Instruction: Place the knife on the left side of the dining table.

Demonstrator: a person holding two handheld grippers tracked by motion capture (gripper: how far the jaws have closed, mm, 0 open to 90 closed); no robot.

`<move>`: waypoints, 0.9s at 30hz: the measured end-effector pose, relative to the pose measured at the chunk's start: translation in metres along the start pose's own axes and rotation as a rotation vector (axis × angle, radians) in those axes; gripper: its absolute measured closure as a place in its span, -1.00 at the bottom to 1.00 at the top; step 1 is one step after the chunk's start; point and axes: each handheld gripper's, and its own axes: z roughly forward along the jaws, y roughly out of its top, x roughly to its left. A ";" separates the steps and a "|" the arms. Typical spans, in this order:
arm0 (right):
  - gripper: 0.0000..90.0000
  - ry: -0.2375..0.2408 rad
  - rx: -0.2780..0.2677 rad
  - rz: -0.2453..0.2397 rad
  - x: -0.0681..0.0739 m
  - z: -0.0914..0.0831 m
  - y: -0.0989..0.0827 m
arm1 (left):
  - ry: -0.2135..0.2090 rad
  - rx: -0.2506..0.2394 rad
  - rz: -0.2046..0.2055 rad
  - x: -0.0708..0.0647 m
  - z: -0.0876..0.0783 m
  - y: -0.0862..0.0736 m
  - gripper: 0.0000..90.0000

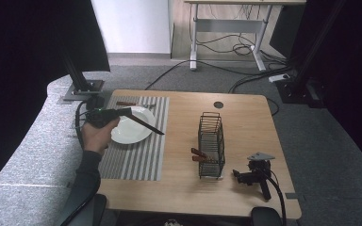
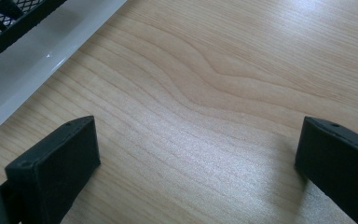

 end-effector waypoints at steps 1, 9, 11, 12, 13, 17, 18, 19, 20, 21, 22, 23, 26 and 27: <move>-1.00 0.000 0.000 -0.002 0.000 0.000 0.000 | 0.003 0.002 -0.006 0.003 0.000 -0.003 0.78; -1.00 0.000 -0.001 -0.001 0.000 0.000 0.000 | 0.034 0.019 -0.053 0.028 -0.006 -0.027 0.78; -1.00 0.000 -0.001 -0.001 0.000 0.000 0.000 | 0.046 0.021 -0.069 0.036 -0.008 -0.033 0.78; -1.00 0.000 -0.001 -0.001 0.000 0.000 0.000 | 0.048 0.021 -0.080 0.040 -0.009 -0.036 0.78; -1.00 0.000 -0.001 -0.001 0.000 0.000 0.000 | 0.050 0.022 -0.084 0.043 -0.010 -0.038 0.78; -1.00 0.000 -0.001 -0.001 0.000 0.000 0.000 | 0.059 0.024 -0.113 0.054 -0.010 -0.048 0.78; -1.00 0.000 -0.001 -0.001 0.000 0.000 0.000 | 0.060 0.027 -0.116 0.057 -0.010 -0.051 0.78; -1.00 0.000 -0.001 -0.001 0.000 0.000 0.000 | 0.062 0.029 -0.119 0.058 -0.010 -0.052 0.78; -1.00 0.000 -0.001 -0.001 0.000 0.000 0.000 | 0.065 0.030 -0.123 0.060 -0.009 -0.054 0.78; -1.00 0.000 -0.001 -0.001 0.000 0.000 0.000 | 0.066 0.031 -0.125 0.061 -0.009 -0.055 0.78; -1.00 0.000 -0.001 -0.001 0.000 0.000 0.000 | 0.068 0.036 -0.127 0.063 -0.008 -0.056 0.78; -1.00 0.000 -0.001 -0.001 0.000 0.000 0.000 | 0.069 0.038 -0.127 0.064 -0.007 -0.057 0.78; -1.00 0.000 -0.001 -0.001 0.000 0.000 0.000 | 0.078 0.040 -0.131 0.068 -0.005 -0.059 0.78; -1.00 0.000 -0.001 -0.001 0.000 0.000 0.000 | 0.078 0.039 -0.132 0.070 -0.005 -0.059 0.78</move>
